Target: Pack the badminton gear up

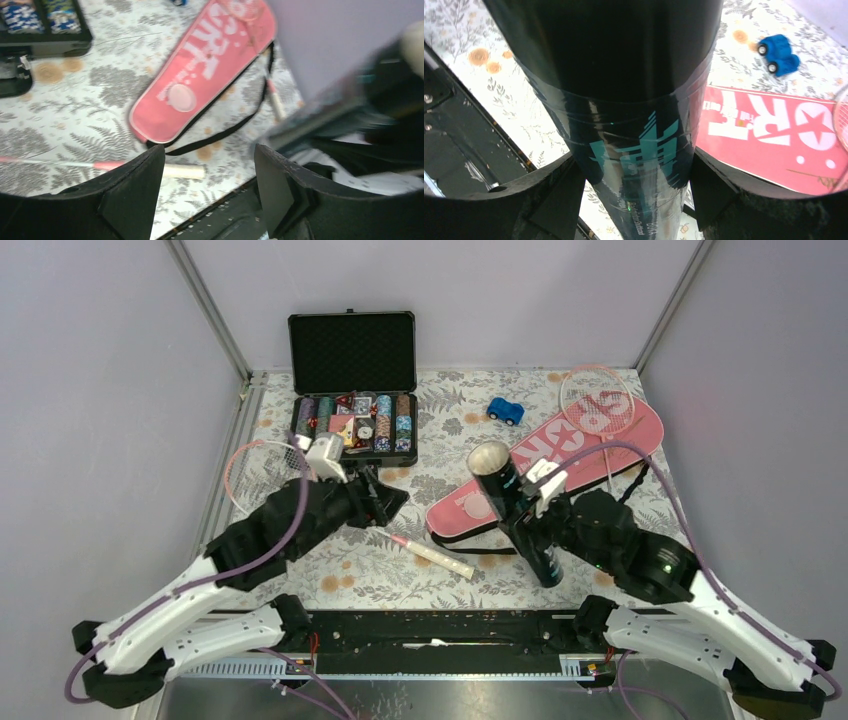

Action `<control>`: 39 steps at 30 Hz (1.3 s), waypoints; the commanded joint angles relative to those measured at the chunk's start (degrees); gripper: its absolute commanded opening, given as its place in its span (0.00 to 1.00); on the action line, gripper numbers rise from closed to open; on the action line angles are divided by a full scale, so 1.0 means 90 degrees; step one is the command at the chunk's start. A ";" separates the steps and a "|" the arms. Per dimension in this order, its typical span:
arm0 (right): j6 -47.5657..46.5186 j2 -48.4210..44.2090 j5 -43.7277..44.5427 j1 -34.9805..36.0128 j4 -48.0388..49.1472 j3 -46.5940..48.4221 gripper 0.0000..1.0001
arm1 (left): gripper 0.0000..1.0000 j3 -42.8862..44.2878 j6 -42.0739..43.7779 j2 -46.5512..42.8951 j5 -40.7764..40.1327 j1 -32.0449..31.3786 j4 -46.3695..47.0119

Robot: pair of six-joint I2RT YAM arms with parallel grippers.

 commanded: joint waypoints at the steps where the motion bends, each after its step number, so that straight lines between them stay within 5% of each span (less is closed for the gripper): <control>1: 0.0416 -0.0371 0.0834 0.0006 -0.0402 0.0629 0.48 | 0.68 0.0211 0.0205 0.0904 -0.0938 0.0025 -0.0230; 20: 0.0331 -0.1627 0.1649 0.0004 -0.0928 0.1452 0.47 | 0.49 0.3472 0.0795 0.7021 0.1236 0.0614 -0.0120; 39: 0.0166 -0.2017 0.1840 0.0004 -0.0836 0.1235 0.46 | 0.36 0.3912 0.1097 0.8742 0.2261 0.0989 -0.0242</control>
